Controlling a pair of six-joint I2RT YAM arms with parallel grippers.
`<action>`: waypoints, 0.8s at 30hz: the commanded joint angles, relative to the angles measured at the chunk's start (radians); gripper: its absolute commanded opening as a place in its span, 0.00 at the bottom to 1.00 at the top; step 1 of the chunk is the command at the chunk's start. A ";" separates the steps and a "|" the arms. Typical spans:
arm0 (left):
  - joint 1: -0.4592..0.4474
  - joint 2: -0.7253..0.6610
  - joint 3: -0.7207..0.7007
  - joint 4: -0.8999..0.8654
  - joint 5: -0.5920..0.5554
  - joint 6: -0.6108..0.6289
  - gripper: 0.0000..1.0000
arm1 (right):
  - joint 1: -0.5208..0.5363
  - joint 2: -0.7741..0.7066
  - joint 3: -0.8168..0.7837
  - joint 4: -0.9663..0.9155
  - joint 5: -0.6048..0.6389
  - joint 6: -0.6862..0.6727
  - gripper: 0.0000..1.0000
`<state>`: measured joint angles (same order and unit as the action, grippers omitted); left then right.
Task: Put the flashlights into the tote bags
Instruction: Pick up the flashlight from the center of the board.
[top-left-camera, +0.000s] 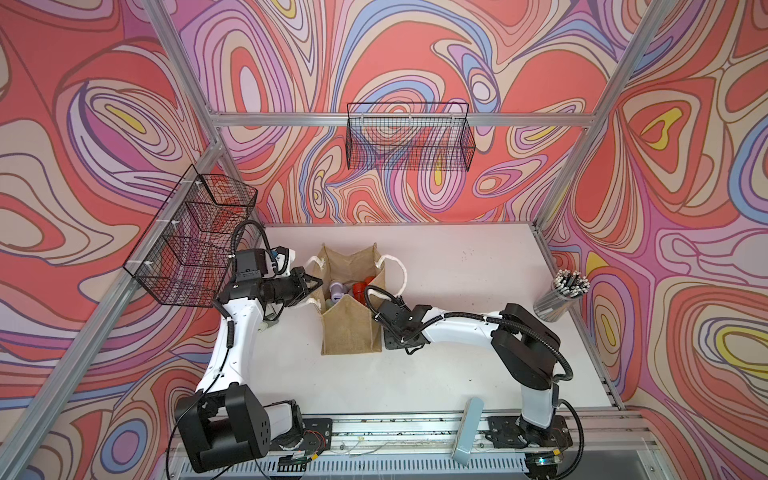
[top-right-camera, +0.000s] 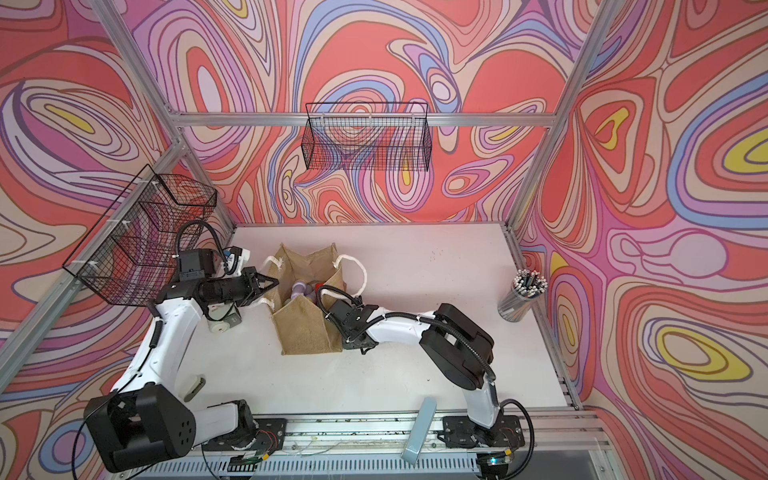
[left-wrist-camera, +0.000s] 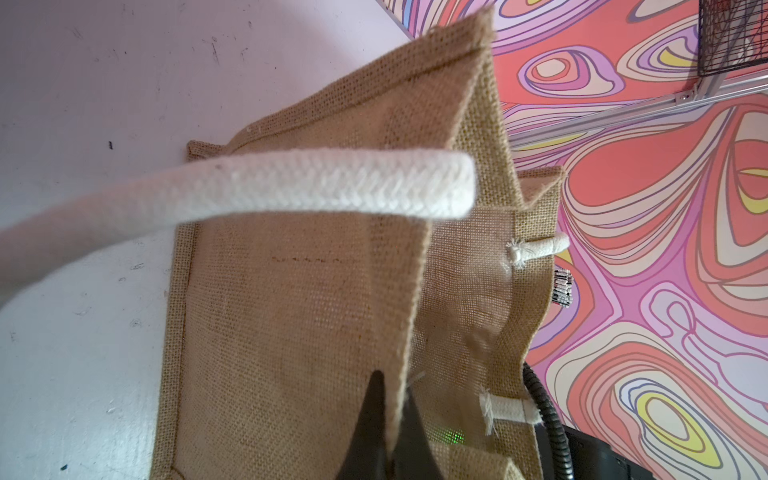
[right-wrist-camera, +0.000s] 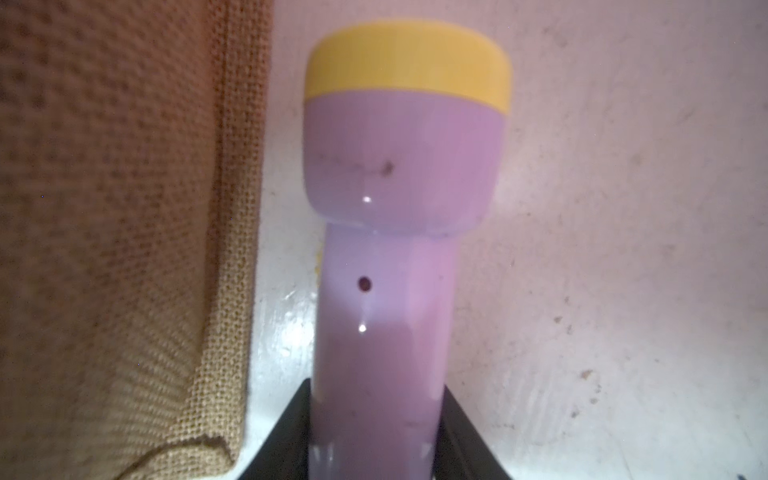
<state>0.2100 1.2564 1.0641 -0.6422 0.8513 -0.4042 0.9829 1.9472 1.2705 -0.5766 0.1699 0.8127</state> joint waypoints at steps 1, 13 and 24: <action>-0.001 -0.014 -0.005 0.018 0.043 0.002 0.00 | 0.001 0.048 -0.016 -0.086 0.012 0.015 0.36; -0.002 -0.020 -0.013 0.037 0.065 -0.008 0.00 | -0.002 -0.078 -0.132 -0.135 0.083 0.087 0.24; -0.018 -0.020 -0.013 0.039 0.075 -0.011 0.00 | -0.035 -0.282 -0.205 -0.240 0.212 0.142 0.22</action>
<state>0.2012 1.2564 1.0576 -0.6312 0.8711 -0.4160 0.9565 1.7222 1.0775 -0.7437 0.3038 0.9138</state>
